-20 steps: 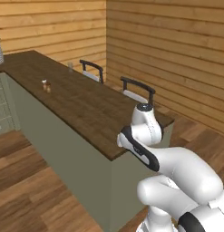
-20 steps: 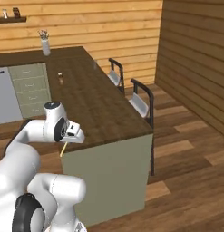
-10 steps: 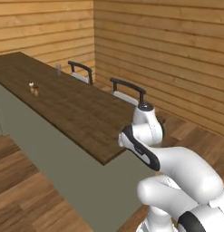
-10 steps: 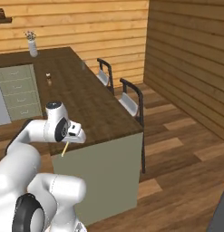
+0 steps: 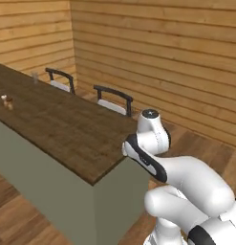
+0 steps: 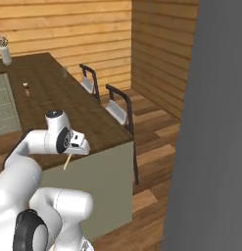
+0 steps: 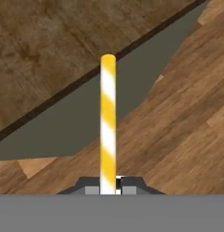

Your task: Take a straw from the drawer in front and place it inside the glass cup on the dining counter.

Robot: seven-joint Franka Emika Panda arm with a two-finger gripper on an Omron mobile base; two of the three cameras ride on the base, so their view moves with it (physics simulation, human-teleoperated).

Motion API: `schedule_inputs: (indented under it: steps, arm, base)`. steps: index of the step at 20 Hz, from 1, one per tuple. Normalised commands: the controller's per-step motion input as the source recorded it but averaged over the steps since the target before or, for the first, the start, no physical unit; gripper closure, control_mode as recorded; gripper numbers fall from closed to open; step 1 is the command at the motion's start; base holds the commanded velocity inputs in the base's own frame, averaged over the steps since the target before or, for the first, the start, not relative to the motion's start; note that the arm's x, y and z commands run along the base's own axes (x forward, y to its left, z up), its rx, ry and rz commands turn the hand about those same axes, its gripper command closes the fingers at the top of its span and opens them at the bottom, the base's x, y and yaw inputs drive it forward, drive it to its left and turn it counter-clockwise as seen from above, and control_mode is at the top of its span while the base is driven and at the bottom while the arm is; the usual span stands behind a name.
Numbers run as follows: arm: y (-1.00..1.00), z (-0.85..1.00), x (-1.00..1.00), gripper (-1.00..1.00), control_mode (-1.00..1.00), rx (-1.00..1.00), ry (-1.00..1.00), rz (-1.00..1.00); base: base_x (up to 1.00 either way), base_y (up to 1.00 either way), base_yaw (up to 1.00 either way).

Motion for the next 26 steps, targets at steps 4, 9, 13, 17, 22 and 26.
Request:
schedule_inputs:
  steps: [4,9,13,17,22,26]
  arm:
    - [0.0,0.0,0.0,1.0,1.0,0.0,0.0,0.0]
    - [0.0,0.0,0.0,1.0,1.0,0.0,0.0,0.0]
    - [0.0,0.0,0.0,1.0,1.0,0.0,0.0,0.0]
    - [0.0,0.0,0.0,1.0,1.0,0.0,0.0,0.0]
    - [0.0,0.0,0.0,1.0,1.0,0.0,0.0,0.0]
    - [0.0,0.0,0.0,1.0,1.0,0.0,0.0,0.0]
  base:
    - [0.34,-0.62,-0.49]
    - [0.37,-0.57,-0.49]
    - [0.56,-0.54,-0.42]
    - [0.91,-0.43,-0.25]
    - [1.0,-0.31,-0.04]
    - [1.0,-0.19,0.09]
